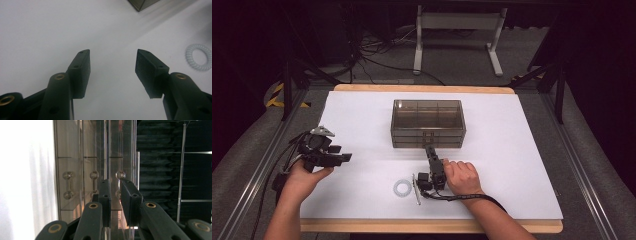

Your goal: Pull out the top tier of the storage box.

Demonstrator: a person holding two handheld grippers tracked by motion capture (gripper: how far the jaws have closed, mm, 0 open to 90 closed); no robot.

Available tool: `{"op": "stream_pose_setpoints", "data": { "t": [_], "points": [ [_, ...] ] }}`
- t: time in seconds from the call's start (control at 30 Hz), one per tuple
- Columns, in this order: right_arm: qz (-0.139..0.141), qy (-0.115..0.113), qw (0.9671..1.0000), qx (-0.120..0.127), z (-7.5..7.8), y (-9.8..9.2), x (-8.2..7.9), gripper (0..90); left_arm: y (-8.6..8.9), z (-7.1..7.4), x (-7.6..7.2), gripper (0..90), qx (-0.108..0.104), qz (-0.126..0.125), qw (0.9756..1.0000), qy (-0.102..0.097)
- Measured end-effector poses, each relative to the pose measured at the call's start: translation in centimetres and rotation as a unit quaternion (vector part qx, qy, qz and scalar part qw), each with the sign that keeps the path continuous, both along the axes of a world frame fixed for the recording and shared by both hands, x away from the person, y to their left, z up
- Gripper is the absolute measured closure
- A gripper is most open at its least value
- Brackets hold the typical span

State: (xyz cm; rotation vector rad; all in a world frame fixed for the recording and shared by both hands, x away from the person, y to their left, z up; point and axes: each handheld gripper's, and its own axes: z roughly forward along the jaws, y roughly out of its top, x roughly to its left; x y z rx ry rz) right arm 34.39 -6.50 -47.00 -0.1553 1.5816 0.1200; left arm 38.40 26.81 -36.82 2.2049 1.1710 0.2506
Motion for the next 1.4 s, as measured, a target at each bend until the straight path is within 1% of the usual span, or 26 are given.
{"op": "stream_pose_setpoints", "data": {
  "t": [0.07,0.17,0.3,0.43,0.53,0.63,0.7,0.73,0.83,0.87,1.07,1.1,1.13,1.23,1.33,1.4],
  "points": [
    [-0.005,-0.008,0.9999,-0.005,-0.1,0.1,0.1,78.5,0.0,0.0,0.0,46.5,0.000,0.000,1.0000,0.000],
    [-0.006,-0.009,0.9999,-0.006,0.0,0.2,0.2,78.5,0.0,0.0,0.0,46.5,0.001,0.000,1.0000,0.000],
    [-0.010,-0.017,0.9998,-0.009,0.0,0.3,0.5,78.6,0.0,0.0,0.0,46.5,0.001,0.000,1.0000,0.001],
    [-0.018,-0.024,0.9994,-0.017,-0.1,0.6,1.1,78.7,0.0,0.0,0.0,46.5,0.001,0.000,1.0000,0.000],
    [-0.022,-0.022,0.9994,-0.017,-0.1,0.7,1.5,78.6,0.0,0.0,0.0,46.5,0.000,0.000,1.0000,0.001],
    [-0.025,-0.030,0.9990,-0.023,0.0,0.9,1.8,78.2,-0.1,0.0,0.0,46.5,-0.002,-0.003,1.0000,0.001],
    [-0.029,-0.031,0.9989,-0.018,0.0,0.9,2.0,78.2,-0.1,0.0,0.0,46.5,-0.003,-0.005,1.0000,0.002],
    [-0.035,-0.036,0.9985,-0.020,0.1,0.9,2.3,76.4,-0.1,0.0,0.0,46.5,-0.003,-0.004,1.0000,0.002],
    [-0.040,-0.037,0.9983,-0.020,0.1,1.0,2.5,76.2,-0.1,0.0,0.0,46.4,-0.003,-0.005,1.0000,0.003],
    [-0.042,-0.037,0.9981,-0.024,0.0,1.1,2.7,76.2,-0.1,0.0,0.0,46.4,-0.002,-0.005,1.0000,0.002],
    [-0.047,-0.038,0.9981,-0.013,0.0,1.5,3.1,77.5,-0.1,0.0,0.0,46.4,-0.004,-0.005,1.0000,0.002],
    [-0.048,-0.037,0.9981,-0.015,0.1,1.6,3.1,78.1,-0.1,0.0,0.0,46.4,-0.004,-0.005,1.0000,0.002],
    [-0.047,-0.035,0.9981,-0.017,0.1,1.6,3.2,79.8,-0.1,0.0,0.0,46.4,-0.004,-0.005,1.0000,0.002],
    [-0.044,-0.033,0.9984,-0.011,0.1,1.6,3.2,80.2,0.0,0.1,0.0,46.4,-0.004,-0.005,1.0000,0.001],
    [-0.044,-0.032,0.9984,-0.013,0.1,1.6,3.2,80.5,0.0,0.1,-0.1,46.5,-0.009,-0.003,1.0000,0.004],
    [-0.044,-0.032,0.9984,-0.015,0.1,1.6,3.2,80.5,0.0,0.1,0.0,46.5,-0.008,-0.006,0.9999,0.004]
  ]
}}
